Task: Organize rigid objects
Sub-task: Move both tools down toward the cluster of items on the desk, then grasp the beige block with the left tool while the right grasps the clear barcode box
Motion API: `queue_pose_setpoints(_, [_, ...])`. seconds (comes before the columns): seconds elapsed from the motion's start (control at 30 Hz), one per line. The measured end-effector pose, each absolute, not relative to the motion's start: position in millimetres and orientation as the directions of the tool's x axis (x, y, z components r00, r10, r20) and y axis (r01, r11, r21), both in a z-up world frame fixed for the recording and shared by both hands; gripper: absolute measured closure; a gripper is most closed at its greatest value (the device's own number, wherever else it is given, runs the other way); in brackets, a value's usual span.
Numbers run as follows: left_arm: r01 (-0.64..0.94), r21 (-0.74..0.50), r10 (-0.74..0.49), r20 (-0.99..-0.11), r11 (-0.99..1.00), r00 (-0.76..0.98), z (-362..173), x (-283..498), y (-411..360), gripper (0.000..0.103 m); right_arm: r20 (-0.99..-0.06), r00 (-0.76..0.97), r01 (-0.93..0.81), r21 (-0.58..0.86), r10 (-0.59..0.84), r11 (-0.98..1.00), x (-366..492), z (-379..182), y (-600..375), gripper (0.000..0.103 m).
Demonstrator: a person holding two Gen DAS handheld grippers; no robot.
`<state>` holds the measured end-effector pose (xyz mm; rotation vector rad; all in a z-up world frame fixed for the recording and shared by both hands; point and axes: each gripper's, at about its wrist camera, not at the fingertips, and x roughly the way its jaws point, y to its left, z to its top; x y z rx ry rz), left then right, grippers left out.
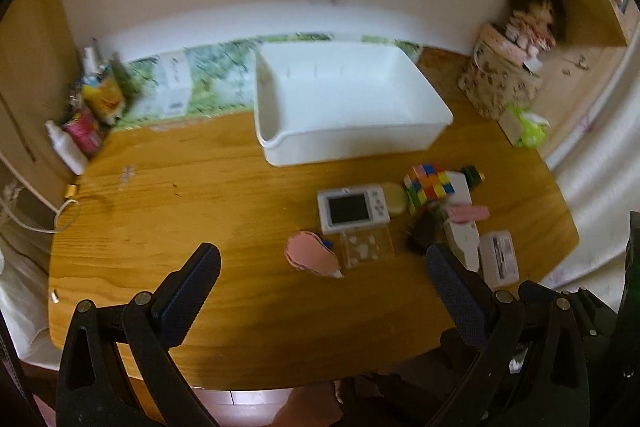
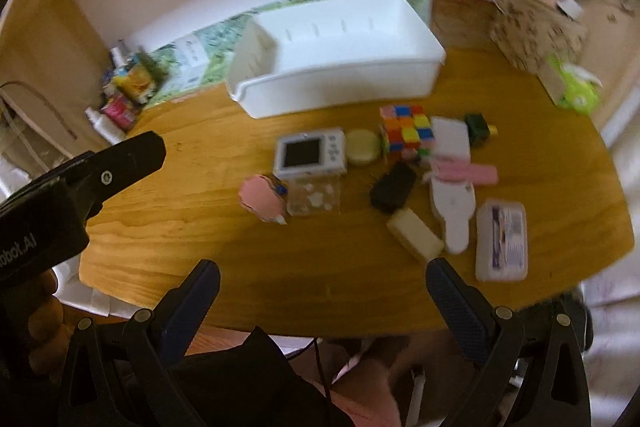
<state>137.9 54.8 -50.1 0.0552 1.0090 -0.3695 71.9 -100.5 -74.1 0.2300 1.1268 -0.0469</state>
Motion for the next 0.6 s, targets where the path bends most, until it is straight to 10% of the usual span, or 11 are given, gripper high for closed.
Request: queue_pose_setpoints(0.6, [0.396,-0.170,-0.284,-0.926,0.902,0.250,-84.9,145.0,-32.1,0.001,-0.947,0.308,0.351,0.200,0.089,0.915,64.2,-110.6,-200.5,0.000])
